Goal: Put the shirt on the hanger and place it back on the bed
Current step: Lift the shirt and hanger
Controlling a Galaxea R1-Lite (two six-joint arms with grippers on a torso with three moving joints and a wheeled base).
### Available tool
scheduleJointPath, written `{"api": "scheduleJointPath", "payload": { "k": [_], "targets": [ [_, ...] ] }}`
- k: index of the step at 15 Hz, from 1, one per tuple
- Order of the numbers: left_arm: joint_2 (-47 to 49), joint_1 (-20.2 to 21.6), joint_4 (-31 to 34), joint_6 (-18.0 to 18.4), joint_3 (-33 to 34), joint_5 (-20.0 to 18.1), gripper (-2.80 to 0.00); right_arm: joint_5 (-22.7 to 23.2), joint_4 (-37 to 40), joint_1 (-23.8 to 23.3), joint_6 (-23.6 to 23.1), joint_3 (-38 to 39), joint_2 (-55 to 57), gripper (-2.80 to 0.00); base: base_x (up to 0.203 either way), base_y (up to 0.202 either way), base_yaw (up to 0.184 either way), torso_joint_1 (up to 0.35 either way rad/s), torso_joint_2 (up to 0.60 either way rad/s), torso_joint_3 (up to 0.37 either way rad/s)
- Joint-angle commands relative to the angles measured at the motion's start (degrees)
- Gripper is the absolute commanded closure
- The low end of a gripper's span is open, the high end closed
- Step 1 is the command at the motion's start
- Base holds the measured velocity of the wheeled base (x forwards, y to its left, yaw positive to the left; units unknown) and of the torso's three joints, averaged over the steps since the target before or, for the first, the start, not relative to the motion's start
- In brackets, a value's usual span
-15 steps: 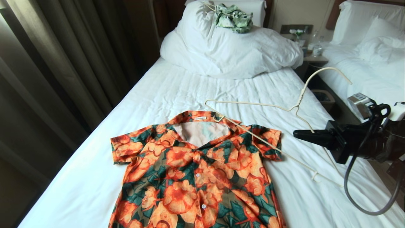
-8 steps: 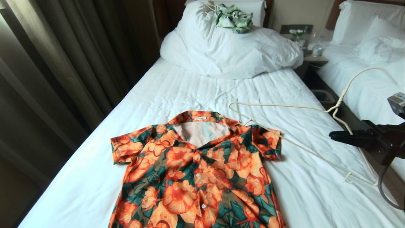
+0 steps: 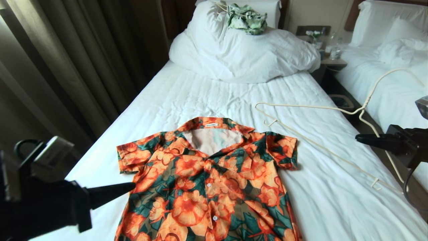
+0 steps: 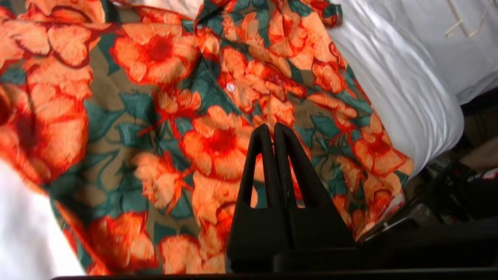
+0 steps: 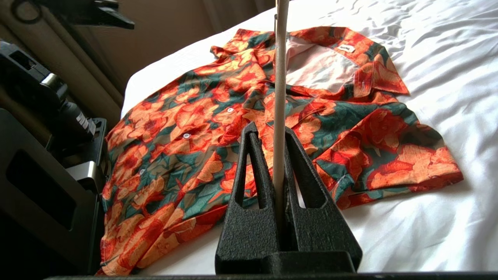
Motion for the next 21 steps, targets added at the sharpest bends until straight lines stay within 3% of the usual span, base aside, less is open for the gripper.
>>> {"api": "scheduleJointPath", "payload": {
  "k": [1,4,7,8,9,15,21],
  "targets": [
    [19.45,-2.52,-7.29,-1.57,-5.77,-0.01,0.00,0.49,-0.42,-0.17,0.90,-1.22,2.37,0.00,0.000,0.000,0.000,0.000,0.00,0.000],
    [35.38,-3.89,-13.23,-3.36,-19.74,2.55,0.00,0.49,-0.42,-0.36,1.38,-1.30,1.58,0.00,0.000,0.000,0.000,0.000,0.00,0.000],
    [46.38,-1.54,-13.82,-3.71,-34.54,4.28,0.00,0.49,0.44,-0.35,1.52,-1.91,1.83,0.00,0.000,0.000,0.000,0.000,0.00,0.000],
    [48.92,-0.87,-12.46,-3.84,-37.67,4.54,-2.48,0.49,1.82,-0.46,1.52,-2.49,1.78,0.00,0.000,0.000,0.000,0.000,0.00,0.000],
    [50.62,-0.57,-11.82,-3.89,-38.97,4.69,-2.80,0.49,2.36,-0.54,1.48,-2.76,1.76,0.00,0.000,0.000,0.000,0.000,0.00,0.000],
    [60.60,0.95,-10.95,-3.94,-47.92,6.81,-2.80,0.49,2.58,-0.54,1.43,-3.07,1.94,0.00,0.000,0.000,0.000,0.000,0.00,0.000],
    [62.26,2.73,-10.96,-4.30,-48.77,7.89,-2.80,0.49,2.49,-0.27,1.43,-3.15,2.11,0.00,0.000,0.000,0.000,0.000,0.00,0.000]
  ]
}}
